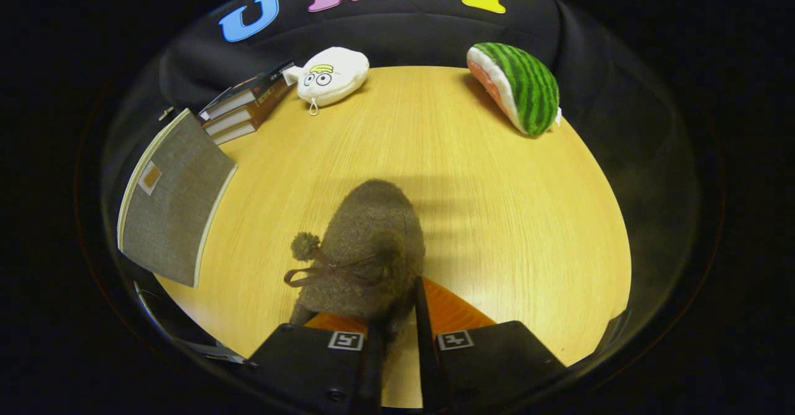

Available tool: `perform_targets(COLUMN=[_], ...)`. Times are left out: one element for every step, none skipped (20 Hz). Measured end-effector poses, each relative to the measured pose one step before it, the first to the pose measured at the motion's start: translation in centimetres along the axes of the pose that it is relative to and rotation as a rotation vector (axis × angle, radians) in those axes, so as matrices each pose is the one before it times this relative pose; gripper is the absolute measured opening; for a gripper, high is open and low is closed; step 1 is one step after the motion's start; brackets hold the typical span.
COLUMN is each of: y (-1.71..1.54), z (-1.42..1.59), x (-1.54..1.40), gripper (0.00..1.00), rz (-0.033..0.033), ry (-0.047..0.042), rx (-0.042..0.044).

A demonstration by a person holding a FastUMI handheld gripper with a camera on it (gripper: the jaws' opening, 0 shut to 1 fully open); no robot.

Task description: Open the storage box then place both shoes into the box .Put the left shoe in first, then the right shoe, with the right side of both shoes facing outward in a uniform manner.

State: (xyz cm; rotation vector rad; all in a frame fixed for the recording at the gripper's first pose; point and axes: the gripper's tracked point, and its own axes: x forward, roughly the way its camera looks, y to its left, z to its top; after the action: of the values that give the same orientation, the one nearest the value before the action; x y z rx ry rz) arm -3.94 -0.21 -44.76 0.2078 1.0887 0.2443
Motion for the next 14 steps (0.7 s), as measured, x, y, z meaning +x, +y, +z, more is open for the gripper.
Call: perform_targets(y=[-0.019,0.309,0.351,0.161,-0.024,0.032,0.381,0.763,0.860,0.957,1.272,1.433,1.679,1.866], z=[0.424,0.156,0.368,0.493,0.592,0.693,0.810,0.967,0.970,0.941,1.009,0.943,1.005,0.951], x=[-0.387,-0.531,-0.676,-0.791,-0.834,-0.977,-1.072,-1.195,-1.037,-1.034,-1.000,-0.979,-0.897,-0.691], gripper=[0.11,0.09,0.08,0.07,0.06,0.07,0.06,0.06,0.07,0.06,0.07,0.06,0.06,0.06], rz=[-0.00285,0.00702,0.01128,0.00093,-0.01105,-0.01008,-0.00319,0.00151,0.00328,0.00363,0.00522,0.00945,0.01623,0.01842], ry=[-0.00191,0.00234,-0.00484,-0.00974,-0.01160,-0.01422,-0.01528,-0.01557,-0.01657,-0.01456,-0.01372,-0.01011,-0.01247,-0.00916], rx=[0.01307,0.02005,0.02788,0.01688,0.00982,0.00961,0.00940,0.00763,0.00647,0.00209,-0.00110,-0.00294,0.00100,0.00193])
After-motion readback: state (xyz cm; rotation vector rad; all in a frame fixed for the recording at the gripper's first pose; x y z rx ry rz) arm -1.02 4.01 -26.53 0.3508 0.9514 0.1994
